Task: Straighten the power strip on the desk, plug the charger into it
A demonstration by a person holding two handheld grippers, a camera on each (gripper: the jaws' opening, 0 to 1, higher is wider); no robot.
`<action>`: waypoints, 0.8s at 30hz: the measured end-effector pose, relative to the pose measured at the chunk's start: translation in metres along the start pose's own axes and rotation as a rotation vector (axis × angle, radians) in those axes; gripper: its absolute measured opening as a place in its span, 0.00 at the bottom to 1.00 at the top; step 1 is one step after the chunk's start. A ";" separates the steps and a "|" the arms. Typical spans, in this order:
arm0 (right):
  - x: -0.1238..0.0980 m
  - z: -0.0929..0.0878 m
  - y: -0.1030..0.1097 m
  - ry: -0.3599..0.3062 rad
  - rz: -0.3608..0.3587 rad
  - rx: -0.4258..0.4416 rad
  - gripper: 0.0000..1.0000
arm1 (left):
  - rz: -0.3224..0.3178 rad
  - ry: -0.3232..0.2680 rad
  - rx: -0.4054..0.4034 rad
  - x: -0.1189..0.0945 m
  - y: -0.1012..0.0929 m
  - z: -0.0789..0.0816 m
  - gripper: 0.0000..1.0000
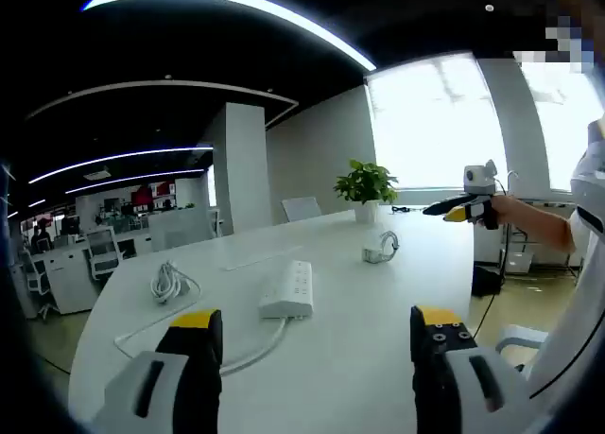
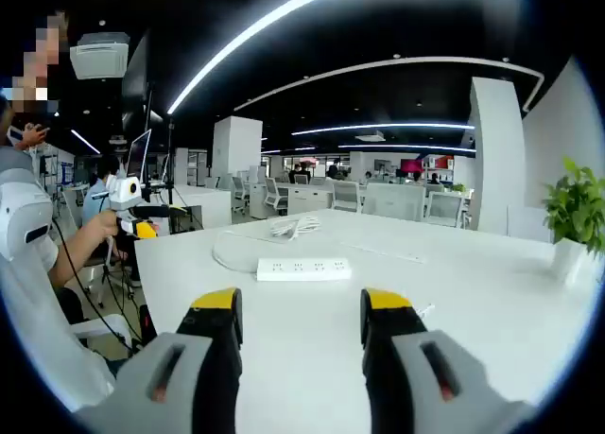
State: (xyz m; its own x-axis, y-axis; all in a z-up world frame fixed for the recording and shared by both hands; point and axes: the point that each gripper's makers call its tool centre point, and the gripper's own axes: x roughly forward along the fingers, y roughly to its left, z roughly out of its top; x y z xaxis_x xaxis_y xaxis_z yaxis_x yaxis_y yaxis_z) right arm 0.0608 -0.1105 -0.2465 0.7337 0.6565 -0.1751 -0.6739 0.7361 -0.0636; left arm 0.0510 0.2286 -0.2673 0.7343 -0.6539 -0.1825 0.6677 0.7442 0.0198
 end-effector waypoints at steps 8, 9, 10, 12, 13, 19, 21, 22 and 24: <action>0.005 0.001 -0.001 0.013 0.019 0.034 0.60 | 0.011 0.024 -0.010 0.004 0.003 -0.004 0.84; 0.005 0.001 -0.001 0.012 0.022 0.031 0.60 | 0.014 0.023 -0.009 0.004 0.004 -0.004 0.84; 0.005 0.001 -0.001 0.008 0.023 0.029 0.60 | 0.015 0.020 -0.010 0.004 0.005 -0.004 0.84; 0.006 0.001 0.000 0.002 0.028 0.025 0.60 | 0.014 0.019 -0.019 0.005 0.005 -0.005 0.84; 0.007 0.001 0.000 0.001 0.030 0.025 0.60 | 0.015 0.020 -0.027 0.006 0.006 -0.005 0.84; 0.008 0.004 -0.003 -0.016 0.029 0.022 0.60 | 0.014 0.022 -0.029 0.007 0.007 -0.004 0.84; 0.007 0.006 -0.004 -0.025 0.029 0.022 0.60 | 0.014 0.018 -0.031 0.007 0.007 -0.002 0.84; 0.007 0.006 -0.005 -0.028 0.027 0.023 0.60 | 0.015 0.017 -0.027 0.007 0.007 -0.001 0.84; 0.008 0.006 -0.007 -0.031 0.025 0.023 0.60 | 0.015 0.016 -0.021 0.008 0.007 0.001 0.84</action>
State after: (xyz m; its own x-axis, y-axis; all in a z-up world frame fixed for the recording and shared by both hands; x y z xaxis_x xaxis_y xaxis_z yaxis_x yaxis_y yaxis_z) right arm 0.0718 -0.1095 -0.2416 0.7191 0.6795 -0.1454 -0.6902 0.7227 -0.0364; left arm 0.0615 0.2287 -0.2679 0.7423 -0.6401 -0.1981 0.6534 0.7570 0.0025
